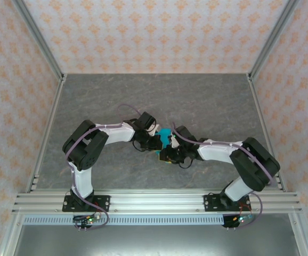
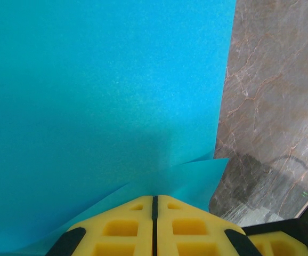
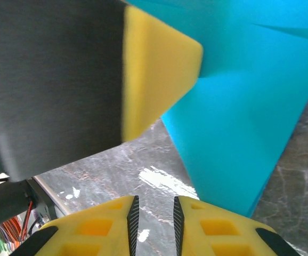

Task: Fold a paper plane with a square sheet of paper (fold left side to right side)
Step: Third fold the triangle at the center of the table.

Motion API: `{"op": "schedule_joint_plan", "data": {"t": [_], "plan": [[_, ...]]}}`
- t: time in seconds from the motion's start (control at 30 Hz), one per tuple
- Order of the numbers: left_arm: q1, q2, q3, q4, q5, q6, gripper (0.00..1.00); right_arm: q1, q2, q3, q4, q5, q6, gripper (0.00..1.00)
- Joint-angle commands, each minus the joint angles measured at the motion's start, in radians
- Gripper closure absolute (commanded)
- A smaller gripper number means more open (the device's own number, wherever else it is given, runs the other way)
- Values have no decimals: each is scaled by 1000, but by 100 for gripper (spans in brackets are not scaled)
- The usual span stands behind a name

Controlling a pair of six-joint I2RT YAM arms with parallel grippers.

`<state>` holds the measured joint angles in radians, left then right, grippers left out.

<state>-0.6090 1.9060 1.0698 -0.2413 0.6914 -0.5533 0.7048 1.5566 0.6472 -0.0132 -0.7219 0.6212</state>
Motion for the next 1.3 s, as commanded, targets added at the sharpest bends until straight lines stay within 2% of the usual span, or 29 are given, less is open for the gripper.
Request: {"op": "schedule_joint_plan", "data": {"t": [0.0, 0.4, 0.77, 0.9, 1.03, 1.27], "plan": [[-8, 10, -23, -93, -70, -7, 92, 2, 26, 11, 18, 15, 14, 74], [-8, 10, -19, -102, -73, -2, 92, 2, 48, -15, 20, 42, 20, 75], [-7, -69, 12, -146, -86, 13, 92, -34, -3, -96, 62, 51, 70, 79], [-7, -117, 9, -145, -89, 38, 91, -50, 16, -111, 69, 39, 98, 83], [-8, -161, -2, -132, -68, 38, 91, -64, 52, -125, 75, 29, 132, 100], [-26, -130, -35, -42, -6, -22, 91, -74, 88, -133, 92, 35, 153, 100]]}}
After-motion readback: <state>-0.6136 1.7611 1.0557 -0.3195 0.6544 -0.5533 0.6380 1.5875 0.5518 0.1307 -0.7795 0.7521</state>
